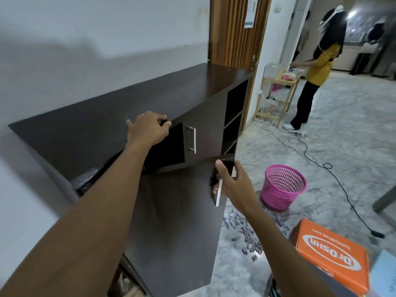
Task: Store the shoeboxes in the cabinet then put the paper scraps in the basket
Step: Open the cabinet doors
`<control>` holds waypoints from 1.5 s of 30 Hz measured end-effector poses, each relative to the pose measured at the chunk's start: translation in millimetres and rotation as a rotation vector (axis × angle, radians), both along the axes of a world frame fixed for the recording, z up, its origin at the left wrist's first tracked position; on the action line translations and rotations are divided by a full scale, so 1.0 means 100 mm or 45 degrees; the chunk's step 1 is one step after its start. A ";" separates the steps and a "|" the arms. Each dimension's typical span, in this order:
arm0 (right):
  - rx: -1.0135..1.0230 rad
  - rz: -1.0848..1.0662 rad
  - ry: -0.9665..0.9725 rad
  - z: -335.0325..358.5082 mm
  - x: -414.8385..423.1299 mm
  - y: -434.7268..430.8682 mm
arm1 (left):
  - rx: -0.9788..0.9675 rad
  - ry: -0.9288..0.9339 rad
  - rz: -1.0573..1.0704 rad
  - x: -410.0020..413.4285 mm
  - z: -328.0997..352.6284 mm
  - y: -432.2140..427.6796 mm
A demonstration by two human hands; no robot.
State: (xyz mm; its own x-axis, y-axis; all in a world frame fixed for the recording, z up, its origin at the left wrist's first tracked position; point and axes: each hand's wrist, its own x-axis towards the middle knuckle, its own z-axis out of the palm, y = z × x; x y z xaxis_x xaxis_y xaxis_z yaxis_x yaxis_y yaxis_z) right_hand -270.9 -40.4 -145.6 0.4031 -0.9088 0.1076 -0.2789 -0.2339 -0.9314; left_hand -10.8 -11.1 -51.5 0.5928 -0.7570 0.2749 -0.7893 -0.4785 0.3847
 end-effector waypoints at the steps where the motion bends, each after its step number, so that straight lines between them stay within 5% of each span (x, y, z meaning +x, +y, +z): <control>1: 0.004 0.043 0.051 0.05 -0.13 0.04 | 0.008 0.001 0.005 -0.01 0.00 0.01; 5: -0.286 0.096 0.386 0.27 -0.49 0.05 | 0.107 -0.032 0.042 -0.07 0.01 0.04; 7: -0.347 0.166 0.318 0.34 -0.60 0.05 | 0.182 -0.066 0.041 -0.10 0.01 0.11; 13: 0.239 0.772 -0.034 0.44 -0.87 0.17 | 0.261 -0.130 0.080 -0.21 -0.01 0.50; 22: 0.244 1.369 0.344 0.65 -0.60 0.69 | 0.307 -0.085 0.213 -0.29 -0.08 1.24; 40: -0.053 1.390 0.102 0.43 -0.26 1.29 | 0.317 -0.070 0.284 -0.60 0.00 1.54; 45: -0.040 1.036 -0.213 0.33 -0.21 0.98 | 0.329 -0.135 0.295 -0.57 -0.01 1.45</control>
